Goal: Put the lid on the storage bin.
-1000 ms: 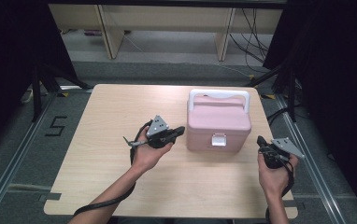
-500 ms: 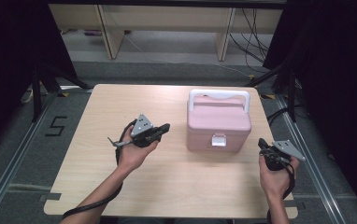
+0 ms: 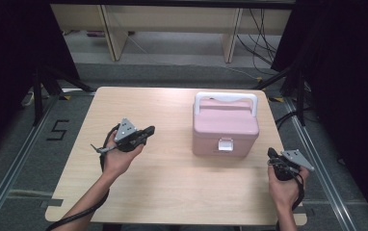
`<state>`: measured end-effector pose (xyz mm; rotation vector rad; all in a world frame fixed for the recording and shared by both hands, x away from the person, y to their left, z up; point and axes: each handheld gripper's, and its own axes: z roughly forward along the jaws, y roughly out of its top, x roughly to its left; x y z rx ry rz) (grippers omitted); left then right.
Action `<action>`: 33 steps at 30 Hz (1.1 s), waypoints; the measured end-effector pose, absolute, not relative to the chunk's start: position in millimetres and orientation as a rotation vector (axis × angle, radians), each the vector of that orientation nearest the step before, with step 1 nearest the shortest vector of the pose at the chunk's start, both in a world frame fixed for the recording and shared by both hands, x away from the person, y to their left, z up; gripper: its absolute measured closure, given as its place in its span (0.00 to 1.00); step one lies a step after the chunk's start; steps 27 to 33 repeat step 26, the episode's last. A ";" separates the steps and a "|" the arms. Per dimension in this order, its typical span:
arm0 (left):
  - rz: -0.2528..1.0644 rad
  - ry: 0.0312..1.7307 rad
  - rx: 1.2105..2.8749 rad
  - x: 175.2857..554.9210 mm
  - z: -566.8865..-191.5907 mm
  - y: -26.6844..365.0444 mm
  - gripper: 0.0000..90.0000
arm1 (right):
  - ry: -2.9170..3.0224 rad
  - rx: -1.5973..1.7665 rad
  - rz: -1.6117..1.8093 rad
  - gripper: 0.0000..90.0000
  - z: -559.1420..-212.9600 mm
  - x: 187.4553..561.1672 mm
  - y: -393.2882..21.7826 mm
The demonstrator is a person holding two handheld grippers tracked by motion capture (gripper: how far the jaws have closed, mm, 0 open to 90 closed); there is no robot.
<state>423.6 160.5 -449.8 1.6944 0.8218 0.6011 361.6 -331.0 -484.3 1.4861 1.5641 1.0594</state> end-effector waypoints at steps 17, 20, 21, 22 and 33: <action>0.704 0.996 1.624 399.1 -498.6 236.9 0.88 | 1.550 1.473 1.057 0.93 -500.2 355.3 -333.8; 0.724 1.028 1.594 393.3 -505.9 245.7 0.84 | 1.542 1.468 1.069 0.90 -501.2 355.4 -333.6; 0.732 1.030 1.583 391.8 -508.6 248.2 0.82 | 1.537 1.478 1.053 0.89 -500.7 354.3 -333.1; 0.740 1.046 1.578 389.3 -510.7 250.5 0.80 | 1.538 1.464 1.053 0.87 -501.2 354.5 -334.3; 0.760 1.080 1.553 382.1 -516.8 258.1 0.72 | 1.518 1.511 1.094 0.84 -502.8 353.8 -331.7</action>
